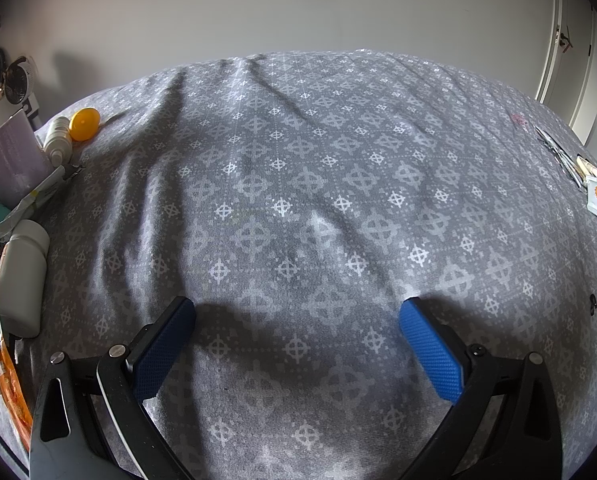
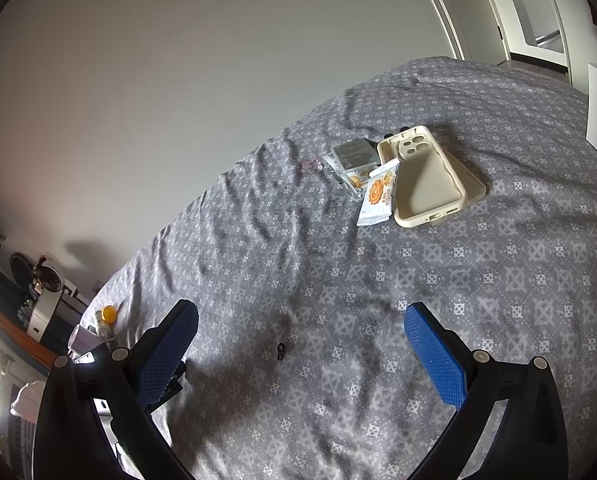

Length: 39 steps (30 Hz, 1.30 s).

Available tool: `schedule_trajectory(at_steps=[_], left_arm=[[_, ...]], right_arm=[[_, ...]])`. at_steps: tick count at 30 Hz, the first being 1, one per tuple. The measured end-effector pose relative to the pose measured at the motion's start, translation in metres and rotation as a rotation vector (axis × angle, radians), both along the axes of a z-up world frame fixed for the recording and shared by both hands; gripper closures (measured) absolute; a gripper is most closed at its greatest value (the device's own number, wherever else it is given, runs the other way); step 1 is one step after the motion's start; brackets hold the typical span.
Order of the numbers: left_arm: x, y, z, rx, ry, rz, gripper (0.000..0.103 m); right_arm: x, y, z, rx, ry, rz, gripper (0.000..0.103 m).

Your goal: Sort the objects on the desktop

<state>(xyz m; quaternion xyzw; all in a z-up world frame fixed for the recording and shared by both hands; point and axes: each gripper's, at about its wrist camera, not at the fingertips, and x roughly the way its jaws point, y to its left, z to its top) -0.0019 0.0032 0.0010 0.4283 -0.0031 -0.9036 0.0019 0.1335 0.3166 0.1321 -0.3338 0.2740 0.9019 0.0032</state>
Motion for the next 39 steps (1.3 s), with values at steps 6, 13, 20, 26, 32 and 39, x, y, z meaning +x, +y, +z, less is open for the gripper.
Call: schedule_trajectory(at_steps=[6,13,20,26,32,39], left_arm=[[0.0000,-0.0005,0.0001,0.000,0.000,0.000,0.000],[0.0000,-0.0007,0.0001,0.000,0.000,0.000,0.000],[0.0000,-0.0007,0.0001,0.000,0.000,0.000,0.000],[0.0000,-0.0007,0.0001,0.000,0.000,0.000,0.000],[-0.0001,-0.0008,0.0001,0.000,0.000,0.000,0.000],[-0.0001,-0.0006,0.0001,0.000,0.000,0.000,0.000]], right_arm=[[-0.0005,0.0004,-0.0002,-0.002,0.002,0.001,0.000],[0.0005,0.0012,-0.0005,0.002,0.000,0.000,0.000],[-0.0001,0.0005,-0.0019,0.004,-0.009,0.002,0.000],[-0.0027,0.0013,-0.0041,-0.002,-0.022,-0.003,0.000],[-0.0014,0.0015,-0.0034,0.005,-0.017,-0.001,0.000],[-0.0009,0.0017,-0.0035,0.004,-0.019,0.018,0.000]])
